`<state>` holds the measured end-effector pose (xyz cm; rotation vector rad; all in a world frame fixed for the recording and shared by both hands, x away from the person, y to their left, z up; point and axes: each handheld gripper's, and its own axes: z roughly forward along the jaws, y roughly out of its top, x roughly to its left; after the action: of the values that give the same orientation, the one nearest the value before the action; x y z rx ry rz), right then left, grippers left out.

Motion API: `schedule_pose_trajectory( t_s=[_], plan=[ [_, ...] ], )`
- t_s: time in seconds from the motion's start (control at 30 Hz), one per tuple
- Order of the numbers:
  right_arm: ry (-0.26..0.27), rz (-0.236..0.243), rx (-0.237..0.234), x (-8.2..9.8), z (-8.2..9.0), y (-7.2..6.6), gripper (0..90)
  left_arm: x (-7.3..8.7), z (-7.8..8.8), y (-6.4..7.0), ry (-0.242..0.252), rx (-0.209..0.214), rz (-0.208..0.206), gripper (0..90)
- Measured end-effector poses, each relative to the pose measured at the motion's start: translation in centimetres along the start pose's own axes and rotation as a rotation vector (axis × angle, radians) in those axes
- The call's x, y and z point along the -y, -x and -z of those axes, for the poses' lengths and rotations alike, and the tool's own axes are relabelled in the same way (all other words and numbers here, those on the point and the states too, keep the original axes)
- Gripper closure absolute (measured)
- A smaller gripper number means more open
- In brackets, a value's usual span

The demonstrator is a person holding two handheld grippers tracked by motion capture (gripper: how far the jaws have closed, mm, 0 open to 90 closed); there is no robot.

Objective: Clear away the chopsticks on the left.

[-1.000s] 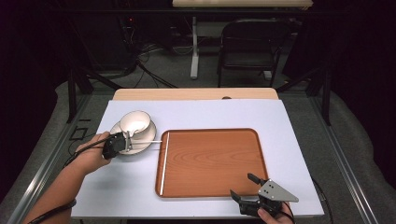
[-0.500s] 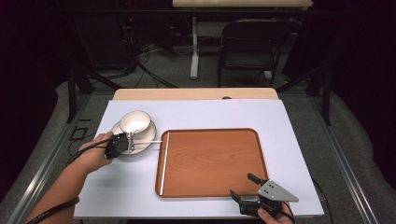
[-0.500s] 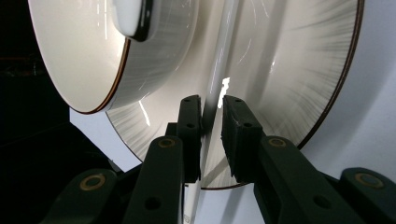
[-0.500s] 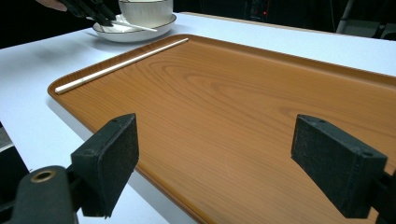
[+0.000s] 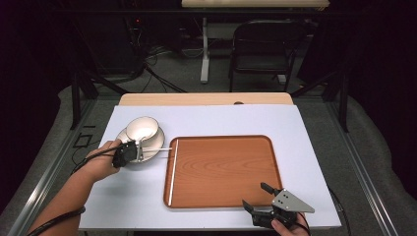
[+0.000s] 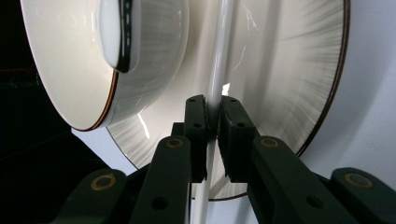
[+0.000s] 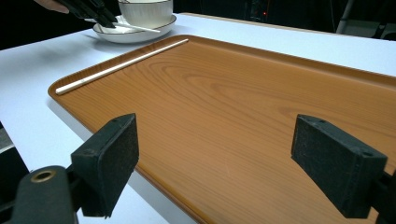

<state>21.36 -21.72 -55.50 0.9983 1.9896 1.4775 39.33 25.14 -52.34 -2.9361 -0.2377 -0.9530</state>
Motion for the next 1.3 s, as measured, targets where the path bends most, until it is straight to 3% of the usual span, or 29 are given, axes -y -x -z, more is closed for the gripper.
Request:
schedule_pose_trajectory(
  t_s=[0.53,0.8,1.0,1.1,1.3],
  plan=[
    [-0.001,0.000,-0.001,0.0,0.0,0.0,14.4,0.1,0.1,0.1,0.013,0.011,-0.006,84.2],
    [-0.002,0.004,0.000,0.0,0.0,0.0,14.4,-0.2,1.3,0.2,0.020,0.021,-0.009,84.3],
    [-0.003,0.005,0.000,0.0,0.0,0.0,14.4,-0.5,2.8,-0.1,0.028,0.030,0.030,84.3],
    [-0.002,0.005,-0.001,0.0,0.0,0.0,14.4,-0.5,3.3,-0.1,0.044,0.054,0.046,84.3],
    [-0.001,0.001,0.000,0.0,0.0,0.0,14.4,-0.8,4.1,0.0,0.064,0.086,0.124,84.4]
  ],
)
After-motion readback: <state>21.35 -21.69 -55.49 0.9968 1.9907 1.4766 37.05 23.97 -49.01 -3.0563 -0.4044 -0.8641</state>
